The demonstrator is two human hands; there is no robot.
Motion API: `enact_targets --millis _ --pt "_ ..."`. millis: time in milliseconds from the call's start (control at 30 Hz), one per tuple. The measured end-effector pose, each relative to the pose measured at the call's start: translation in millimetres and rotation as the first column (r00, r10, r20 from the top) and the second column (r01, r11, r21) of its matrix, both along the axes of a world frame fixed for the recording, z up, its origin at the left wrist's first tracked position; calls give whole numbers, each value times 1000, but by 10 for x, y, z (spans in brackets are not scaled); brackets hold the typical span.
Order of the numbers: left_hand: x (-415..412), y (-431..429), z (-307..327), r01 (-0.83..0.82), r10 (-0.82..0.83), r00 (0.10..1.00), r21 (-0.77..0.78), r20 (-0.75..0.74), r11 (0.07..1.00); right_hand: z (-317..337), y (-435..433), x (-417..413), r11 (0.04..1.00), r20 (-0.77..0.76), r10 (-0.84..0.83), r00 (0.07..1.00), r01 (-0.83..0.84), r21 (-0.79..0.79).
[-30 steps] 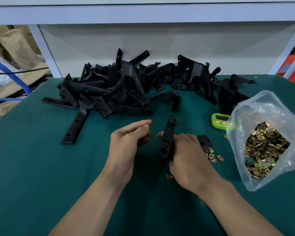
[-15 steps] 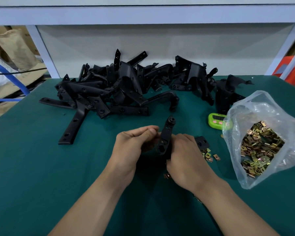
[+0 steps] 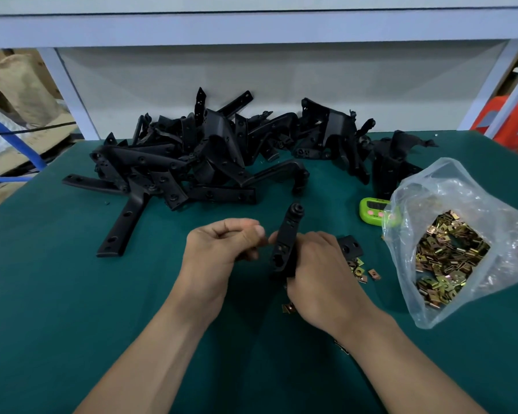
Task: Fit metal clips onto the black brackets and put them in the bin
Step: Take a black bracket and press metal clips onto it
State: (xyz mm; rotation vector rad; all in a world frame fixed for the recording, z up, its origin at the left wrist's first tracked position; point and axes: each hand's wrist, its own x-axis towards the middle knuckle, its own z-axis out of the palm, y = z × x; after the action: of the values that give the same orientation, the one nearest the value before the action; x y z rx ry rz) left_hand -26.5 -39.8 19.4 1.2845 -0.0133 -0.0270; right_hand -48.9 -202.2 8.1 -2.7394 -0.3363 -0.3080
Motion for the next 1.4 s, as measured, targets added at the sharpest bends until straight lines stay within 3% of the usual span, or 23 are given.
enact_targets --millis 367,800,1100,1400 --pt "29 141 0 290 -295 954 -75 -54 954 -12 -11 -20 999 101 19 995 -23 39" --pt "12 224 62 347 -346 938 -57 41 936 128 -44 -68 983 138 113 984 -91 -162" --pt "34 220 25 264 -261 964 -69 54 962 147 -42 -73 981 165 136 977 -111 -157" --pt "23 234 28 320 -318 946 -26 65 947 148 -46 -70 970 168 167 972 -131 -205"
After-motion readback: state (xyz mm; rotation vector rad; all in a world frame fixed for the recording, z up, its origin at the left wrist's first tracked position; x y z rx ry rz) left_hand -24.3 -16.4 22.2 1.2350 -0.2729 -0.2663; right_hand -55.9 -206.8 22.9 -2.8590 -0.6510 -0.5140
